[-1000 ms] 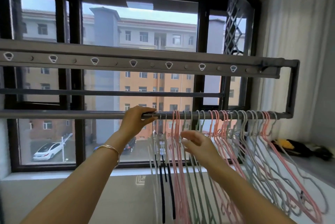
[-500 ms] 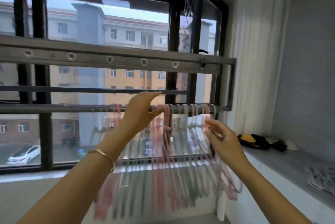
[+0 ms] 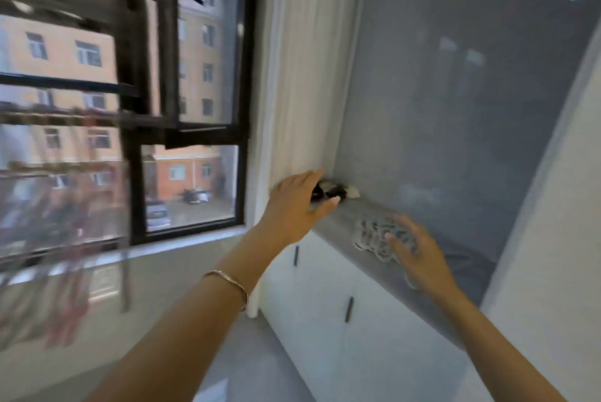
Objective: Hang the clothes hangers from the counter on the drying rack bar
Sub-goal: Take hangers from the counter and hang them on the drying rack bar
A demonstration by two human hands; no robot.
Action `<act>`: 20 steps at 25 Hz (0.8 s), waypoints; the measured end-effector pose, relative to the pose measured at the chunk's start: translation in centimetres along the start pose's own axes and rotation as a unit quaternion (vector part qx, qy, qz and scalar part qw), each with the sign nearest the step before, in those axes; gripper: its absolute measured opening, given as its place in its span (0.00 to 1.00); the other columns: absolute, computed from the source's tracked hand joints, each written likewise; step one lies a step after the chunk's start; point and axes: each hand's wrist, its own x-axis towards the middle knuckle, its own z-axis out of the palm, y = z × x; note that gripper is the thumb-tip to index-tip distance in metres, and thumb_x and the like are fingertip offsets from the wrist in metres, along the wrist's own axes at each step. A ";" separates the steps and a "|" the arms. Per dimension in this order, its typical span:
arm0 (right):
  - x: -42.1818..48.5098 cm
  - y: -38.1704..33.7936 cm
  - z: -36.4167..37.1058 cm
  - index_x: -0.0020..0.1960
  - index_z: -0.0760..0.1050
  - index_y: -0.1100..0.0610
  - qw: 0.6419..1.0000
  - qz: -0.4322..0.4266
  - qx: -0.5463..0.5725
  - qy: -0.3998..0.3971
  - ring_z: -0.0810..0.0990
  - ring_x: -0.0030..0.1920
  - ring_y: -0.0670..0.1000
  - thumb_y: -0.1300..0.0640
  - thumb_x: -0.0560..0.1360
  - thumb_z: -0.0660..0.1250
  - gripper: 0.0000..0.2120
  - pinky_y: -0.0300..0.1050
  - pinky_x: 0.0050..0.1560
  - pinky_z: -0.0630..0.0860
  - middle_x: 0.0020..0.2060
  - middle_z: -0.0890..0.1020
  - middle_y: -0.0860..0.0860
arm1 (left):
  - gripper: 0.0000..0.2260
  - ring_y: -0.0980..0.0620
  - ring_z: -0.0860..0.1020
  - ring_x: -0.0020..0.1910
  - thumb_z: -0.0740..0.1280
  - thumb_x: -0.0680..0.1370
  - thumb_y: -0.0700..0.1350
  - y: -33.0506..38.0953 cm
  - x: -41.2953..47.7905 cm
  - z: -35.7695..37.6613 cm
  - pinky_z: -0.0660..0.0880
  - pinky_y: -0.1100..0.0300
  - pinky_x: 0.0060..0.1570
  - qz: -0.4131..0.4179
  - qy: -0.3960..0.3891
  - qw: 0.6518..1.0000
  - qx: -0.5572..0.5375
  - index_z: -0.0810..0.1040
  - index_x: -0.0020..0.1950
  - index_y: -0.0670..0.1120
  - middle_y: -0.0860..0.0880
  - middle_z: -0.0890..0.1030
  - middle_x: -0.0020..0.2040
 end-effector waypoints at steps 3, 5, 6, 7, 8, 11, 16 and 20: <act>1.1 6.7 -2.3 0.65 0.70 0.58 0.998 0.058 -0.019 0.015 0.70 0.66 0.55 0.50 0.75 0.66 0.21 0.47 0.63 0.68 0.65 0.72 0.54 | 0.30 0.48 0.59 0.74 0.56 0.78 0.62 1.2 4.1 8.5 0.56 0.50 0.72 0.012 -0.081 0.997 -0.016 0.57 0.76 0.49 0.48 0.60 0.76; 2.8 11.2 -2.5 0.64 0.70 0.58 0.995 0.085 -0.043 0.030 0.71 0.64 0.56 0.52 0.74 0.67 0.21 0.44 0.61 0.67 0.63 0.73 0.55 | 0.30 0.47 0.59 0.74 0.56 0.78 0.61 1.2 7.3 14.4 0.56 0.52 0.72 0.018 -0.130 0.991 -0.033 0.55 0.77 0.48 0.48 0.59 0.76; 3.7 13.1 -2.1 0.64 0.70 0.58 0.993 0.098 -0.051 0.034 0.71 0.65 0.55 0.55 0.74 0.67 0.20 0.43 0.62 0.66 0.63 0.73 0.54 | 0.30 0.47 0.59 0.74 0.56 0.78 0.61 1.0 8.8 17.3 0.57 0.52 0.72 0.020 -0.149 0.988 -0.042 0.55 0.76 0.48 0.48 0.59 0.76; 4.7 15.0 -1.5 0.65 0.70 0.58 0.992 0.109 -0.056 0.037 0.70 0.66 0.53 0.57 0.74 0.68 0.20 0.42 0.63 0.64 0.63 0.72 0.53 | 0.30 0.46 0.60 0.74 0.56 0.78 0.61 0.6 10.3 20.3 0.58 0.52 0.71 0.024 -0.167 0.984 -0.051 0.56 0.76 0.48 0.48 0.60 0.76; 5.9 17.0 -0.8 0.65 0.70 0.58 0.989 0.127 -0.056 0.042 0.69 0.66 0.51 0.58 0.74 0.68 0.21 0.41 0.65 0.63 0.63 0.72 0.51 | 0.30 0.46 0.60 0.73 0.57 0.78 0.61 0.0 11.8 23.1 0.59 0.51 0.71 0.025 -0.187 0.980 -0.059 0.56 0.76 0.48 0.48 0.61 0.76; 10.2 22.8 1.5 0.65 0.70 0.58 0.979 0.183 -0.056 0.072 0.69 0.65 0.50 0.58 0.74 0.68 0.20 0.37 0.62 0.62 0.63 0.71 0.52 | 0.30 0.46 0.59 0.74 0.56 0.78 0.61 -2.0 16.5 31.7 0.58 0.50 0.72 0.028 -0.261 0.963 -0.065 0.56 0.76 0.49 0.48 0.59 0.76; 15.3 31.2 4.0 0.63 0.70 0.58 0.949 0.302 -0.060 0.067 0.70 0.64 0.52 0.59 0.74 0.67 0.18 0.36 0.58 0.62 0.60 0.72 0.53 | 0.30 0.45 0.58 0.75 0.55 0.79 0.61 -6.4 21.7 42.6 0.56 0.50 0.73 0.040 -0.337 0.939 -0.055 0.53 0.77 0.50 0.49 0.57 0.77; 17.3 36.9 6.4 0.61 0.72 0.59 0.922 0.378 -0.065 0.048 0.73 0.61 0.53 0.55 0.72 0.70 0.20 0.39 0.56 0.68 0.59 0.74 0.54 | 0.29 0.45 0.55 0.76 0.54 0.80 0.59 -9.0 23.0 49.7 0.55 0.49 0.73 0.037 -0.409 0.911 -0.029 0.53 0.77 0.49 0.49 0.55 0.77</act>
